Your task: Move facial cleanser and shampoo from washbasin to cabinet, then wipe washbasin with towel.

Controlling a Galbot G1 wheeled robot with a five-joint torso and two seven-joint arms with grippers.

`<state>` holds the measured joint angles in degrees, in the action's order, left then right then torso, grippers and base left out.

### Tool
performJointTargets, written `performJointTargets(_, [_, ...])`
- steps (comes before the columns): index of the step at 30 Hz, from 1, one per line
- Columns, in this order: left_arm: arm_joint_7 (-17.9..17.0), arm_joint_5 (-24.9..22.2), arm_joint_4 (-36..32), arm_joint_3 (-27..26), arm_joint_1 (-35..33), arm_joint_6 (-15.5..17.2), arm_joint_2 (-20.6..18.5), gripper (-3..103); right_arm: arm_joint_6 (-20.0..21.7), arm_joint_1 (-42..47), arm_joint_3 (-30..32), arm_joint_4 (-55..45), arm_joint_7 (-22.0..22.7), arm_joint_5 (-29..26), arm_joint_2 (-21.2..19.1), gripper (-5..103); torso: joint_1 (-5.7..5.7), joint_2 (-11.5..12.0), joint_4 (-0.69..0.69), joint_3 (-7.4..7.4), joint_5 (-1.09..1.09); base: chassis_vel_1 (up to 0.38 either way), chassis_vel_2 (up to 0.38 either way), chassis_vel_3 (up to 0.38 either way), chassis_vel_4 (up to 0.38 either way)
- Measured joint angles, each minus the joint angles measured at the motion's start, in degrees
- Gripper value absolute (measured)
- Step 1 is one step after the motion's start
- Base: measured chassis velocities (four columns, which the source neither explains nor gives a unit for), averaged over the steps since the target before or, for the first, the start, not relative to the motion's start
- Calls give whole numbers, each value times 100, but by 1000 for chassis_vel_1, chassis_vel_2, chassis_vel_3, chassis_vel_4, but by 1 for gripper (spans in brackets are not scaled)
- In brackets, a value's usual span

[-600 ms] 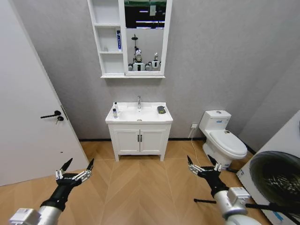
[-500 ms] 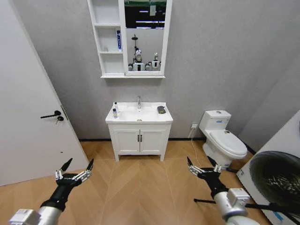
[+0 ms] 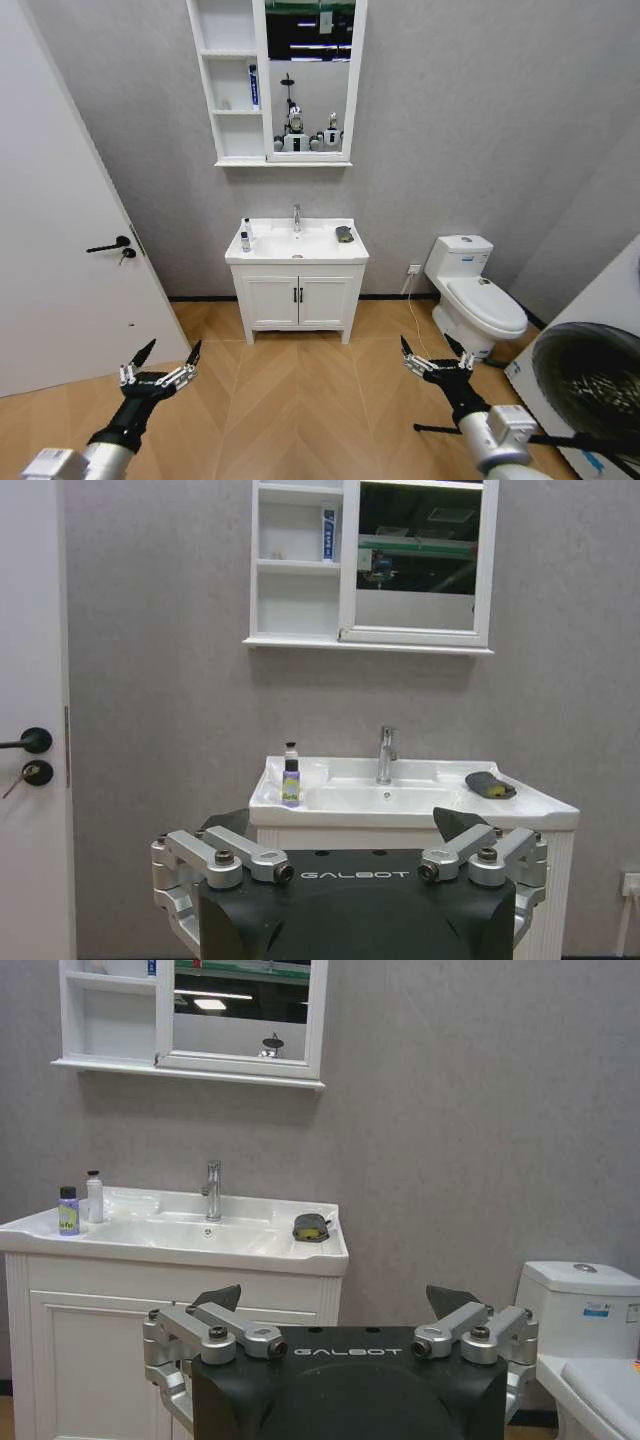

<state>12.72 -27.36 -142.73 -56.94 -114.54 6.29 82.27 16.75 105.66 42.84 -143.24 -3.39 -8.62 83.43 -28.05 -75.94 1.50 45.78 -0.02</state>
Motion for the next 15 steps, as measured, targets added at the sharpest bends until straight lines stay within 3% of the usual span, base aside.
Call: performJointTargets(15, [0,42,12,-14,23,88,-27,100,144,-120,27,0,24,25,26,100,0,0,1,0,0,0,0,0,0])
